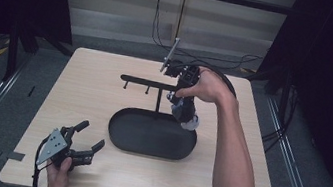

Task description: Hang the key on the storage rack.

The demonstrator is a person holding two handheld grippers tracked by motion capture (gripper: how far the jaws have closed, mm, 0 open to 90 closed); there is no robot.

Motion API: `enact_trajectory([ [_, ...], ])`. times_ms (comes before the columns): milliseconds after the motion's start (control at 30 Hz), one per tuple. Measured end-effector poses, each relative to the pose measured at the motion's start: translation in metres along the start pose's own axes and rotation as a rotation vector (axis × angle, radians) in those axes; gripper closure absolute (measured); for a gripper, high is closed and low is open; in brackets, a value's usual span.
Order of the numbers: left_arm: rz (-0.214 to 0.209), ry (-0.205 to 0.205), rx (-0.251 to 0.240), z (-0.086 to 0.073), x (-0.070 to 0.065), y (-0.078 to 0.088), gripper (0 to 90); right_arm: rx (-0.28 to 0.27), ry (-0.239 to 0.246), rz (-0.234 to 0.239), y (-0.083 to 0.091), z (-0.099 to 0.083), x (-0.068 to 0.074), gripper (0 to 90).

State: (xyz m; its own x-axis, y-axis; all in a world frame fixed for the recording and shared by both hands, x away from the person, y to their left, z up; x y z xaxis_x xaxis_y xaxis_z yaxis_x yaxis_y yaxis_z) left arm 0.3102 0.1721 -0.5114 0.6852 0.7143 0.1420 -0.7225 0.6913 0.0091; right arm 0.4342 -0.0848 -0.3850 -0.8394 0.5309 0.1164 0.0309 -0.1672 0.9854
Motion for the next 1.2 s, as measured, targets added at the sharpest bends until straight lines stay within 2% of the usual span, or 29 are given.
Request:
enact_trajectory([
  [233, -0.001, -0.001, 0.002, 0.0, 0.0, 0.0, 15.4, -0.005, 0.005, -0.003, -0.002, 0.002, -0.003, 87.2],
  [367, 0.0, 0.0, 0.002, 0.0, 0.0, 0.0, 15.4, -0.015, 0.008, 0.015, -0.003, 0.0, -0.002, 87.1],
  [500, 0.0, 0.0, 0.002, 0.0, 0.0, 0.0, 15.5, -0.046, -0.004, 0.025, -0.004, -0.001, -0.003, 86.7],
  [633, -0.001, -0.002, 0.004, 0.0, 0.0, 0.0, 15.4, -0.037, 0.008, 0.019, -0.005, -0.003, -0.003, 86.5],
  [733, -0.002, -0.007, 0.006, 0.0, 0.0, 0.0, 15.4, -0.022, -0.006, 0.014, -0.004, -0.004, -0.001, 85.6],
  [967, 0.0, 0.003, -0.001, 0.0, 0.0, 0.0, 15.5, -0.029, -0.012, 0.007, 0.0, -0.009, 0.002, 78.6],
  [1033, -0.002, -0.012, 0.005, 0.0, 0.001, 0.001, 15.4, -0.041, -0.025, 0.015, 0.001, -0.01, 0.004, 75.9],
  [1133, -0.002, -0.012, 0.005, 0.0, 0.001, 0.001, 15.5, -0.049, -0.049, 0.019, 0.001, -0.015, 0.008, 65.0],
  [1200, -0.003, -0.01, 0.007, 0.0, 0.0, 0.001, 15.5, -0.069, -0.047, 0.015, 0.002, -0.017, 0.011, 63.6],
])
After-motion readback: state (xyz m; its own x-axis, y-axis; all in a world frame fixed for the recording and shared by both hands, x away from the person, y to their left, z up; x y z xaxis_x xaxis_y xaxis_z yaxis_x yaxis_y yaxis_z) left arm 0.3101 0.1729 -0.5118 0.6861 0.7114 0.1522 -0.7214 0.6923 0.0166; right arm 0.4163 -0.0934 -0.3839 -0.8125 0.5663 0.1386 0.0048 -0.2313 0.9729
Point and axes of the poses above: each handheld gripper's, and its own axes: y roughly backward along the jaws, z roughly out of its top, x roughly to its left, the point moved 8 cm from there along -y, roughly forward along the jaws, and after that the axes turned 9 degrees about -y, right-handed, at the moved point
